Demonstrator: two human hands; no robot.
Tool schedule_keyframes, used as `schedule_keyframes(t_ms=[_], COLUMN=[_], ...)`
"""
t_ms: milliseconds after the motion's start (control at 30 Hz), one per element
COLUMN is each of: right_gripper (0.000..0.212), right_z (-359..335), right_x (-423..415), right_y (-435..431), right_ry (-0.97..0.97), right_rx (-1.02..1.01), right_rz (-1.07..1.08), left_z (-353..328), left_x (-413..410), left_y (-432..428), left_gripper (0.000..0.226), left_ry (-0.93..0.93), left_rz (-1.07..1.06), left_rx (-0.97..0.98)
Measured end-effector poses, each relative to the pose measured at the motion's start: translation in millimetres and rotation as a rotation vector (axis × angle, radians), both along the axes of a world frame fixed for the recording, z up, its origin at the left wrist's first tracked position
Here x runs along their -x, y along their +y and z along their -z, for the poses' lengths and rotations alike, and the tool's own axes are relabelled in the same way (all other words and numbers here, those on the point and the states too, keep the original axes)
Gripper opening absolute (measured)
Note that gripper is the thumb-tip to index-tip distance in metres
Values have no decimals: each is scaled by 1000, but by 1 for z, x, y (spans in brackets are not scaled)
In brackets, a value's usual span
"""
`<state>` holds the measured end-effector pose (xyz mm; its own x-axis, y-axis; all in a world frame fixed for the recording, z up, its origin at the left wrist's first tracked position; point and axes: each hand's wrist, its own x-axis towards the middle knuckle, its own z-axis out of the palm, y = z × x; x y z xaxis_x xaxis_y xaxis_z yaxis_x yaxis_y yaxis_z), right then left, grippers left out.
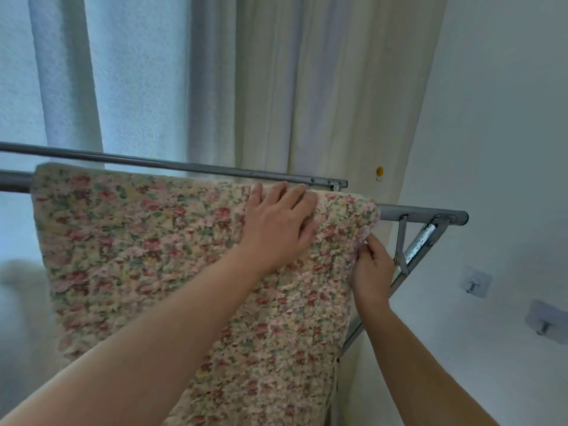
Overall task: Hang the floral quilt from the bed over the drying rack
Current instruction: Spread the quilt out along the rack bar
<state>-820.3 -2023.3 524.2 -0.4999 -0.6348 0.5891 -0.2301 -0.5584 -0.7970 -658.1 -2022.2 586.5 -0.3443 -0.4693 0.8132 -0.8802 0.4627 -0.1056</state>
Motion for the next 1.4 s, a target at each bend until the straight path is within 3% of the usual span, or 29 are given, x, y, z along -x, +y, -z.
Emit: schedule_keyframes(t_ms=[200, 333, 467, 600, 833, 1033, 1167, 1233, 1333, 1400], right_gripper=[35, 29, 27, 21, 24, 24, 24, 19, 16, 14], right_z=[7, 5, -3, -6, -2, 6, 7, 5, -1, -15], right_x=[26, 36, 42, 42, 28, 28, 27, 25, 21, 18], right_y=[-7, -15, -22, -27, -31, -32, -32, -29, -20, -14], right_ry=[116, 4, 0, 55, 43, 46, 20, -25, -33, 114], right_rx=[114, 23, -51, -58, -53, -31, -28, -30, 98, 322], right_rz=[-144, -287, -286, -247, -202, -201, -195, -198, -128, -26], left_z=[-10, -19, -27, -33, -44, -59, -49, -48, -47, -45], left_x=[71, 105, 120, 111, 90, 48, 40, 41, 43, 43], left_y=[-13, -18, -20, -21, -19, -19, -17, -18, -19, -20], left_gripper=[64, 75, 53, 38, 35, 28, 30, 49, 62, 59], left_ry=[65, 57, -16, -56, 12, 71, 36, -30, -66, -48], left_rz=[-83, -155, -176, -37, 143, -95, -119, -156, -206, -197], left_rx=[-11, -149, -179, -179, -240, -238, -298, -327, -321, -313])
